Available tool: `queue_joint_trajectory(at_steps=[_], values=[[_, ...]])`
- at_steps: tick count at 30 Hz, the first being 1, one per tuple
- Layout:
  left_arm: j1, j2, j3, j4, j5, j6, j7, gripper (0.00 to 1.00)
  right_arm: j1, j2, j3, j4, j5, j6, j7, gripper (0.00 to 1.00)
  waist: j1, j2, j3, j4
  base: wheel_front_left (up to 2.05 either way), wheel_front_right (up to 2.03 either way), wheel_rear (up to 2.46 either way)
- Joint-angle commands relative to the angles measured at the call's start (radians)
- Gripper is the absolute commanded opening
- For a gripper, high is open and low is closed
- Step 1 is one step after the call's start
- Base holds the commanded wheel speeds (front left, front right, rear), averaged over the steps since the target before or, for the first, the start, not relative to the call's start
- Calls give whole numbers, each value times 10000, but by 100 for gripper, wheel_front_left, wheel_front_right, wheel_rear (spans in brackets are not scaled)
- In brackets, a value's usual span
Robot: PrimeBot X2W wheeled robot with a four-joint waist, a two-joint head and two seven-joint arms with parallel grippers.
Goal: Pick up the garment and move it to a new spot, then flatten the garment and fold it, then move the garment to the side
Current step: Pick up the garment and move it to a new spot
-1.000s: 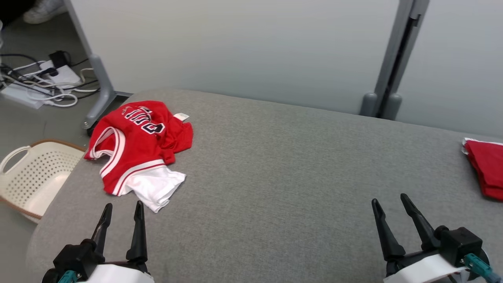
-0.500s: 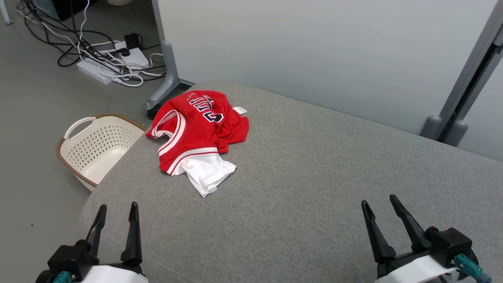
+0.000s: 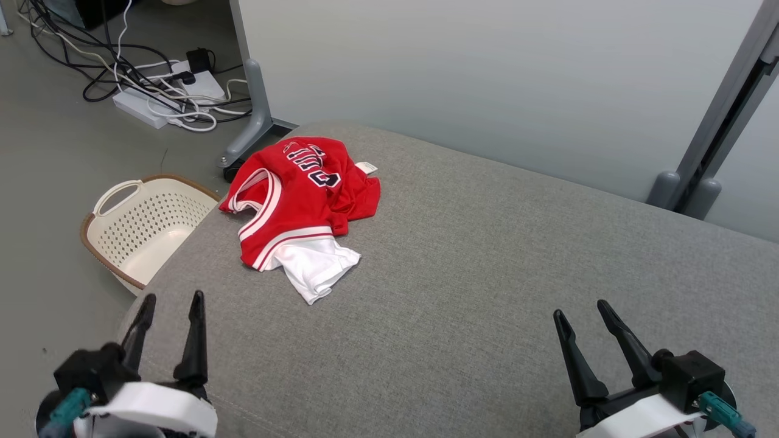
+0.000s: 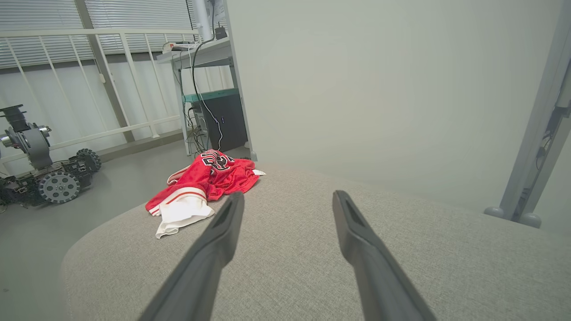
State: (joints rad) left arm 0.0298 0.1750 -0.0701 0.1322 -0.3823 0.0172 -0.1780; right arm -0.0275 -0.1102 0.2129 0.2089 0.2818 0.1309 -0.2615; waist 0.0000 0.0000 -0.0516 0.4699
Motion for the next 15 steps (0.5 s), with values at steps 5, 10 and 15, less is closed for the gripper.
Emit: queue_joint_trajectory(at_steps=[5, 10, 15], values=[[-1288, 510, 85, -12, -361, -321, 1042, 100, -288, -227, 136, -101, 6, 0, -22, 100, 0, 0, 470, -339, 0, 0, 0], [-2706, 889, 247, 620, -963, -637, 2186, 100, -640, -470, 224, -220, -14, 0, -22, 100, 0, 0, 1087, -916, 0, 0, 0], [-4122, 1227, 583, 1876, -1871, -1033, 2936, 100, -1062, -683, 288, -368, 25, 0, -22, 100, 0, 0, 1724, -1702, 0, 0, 0]])
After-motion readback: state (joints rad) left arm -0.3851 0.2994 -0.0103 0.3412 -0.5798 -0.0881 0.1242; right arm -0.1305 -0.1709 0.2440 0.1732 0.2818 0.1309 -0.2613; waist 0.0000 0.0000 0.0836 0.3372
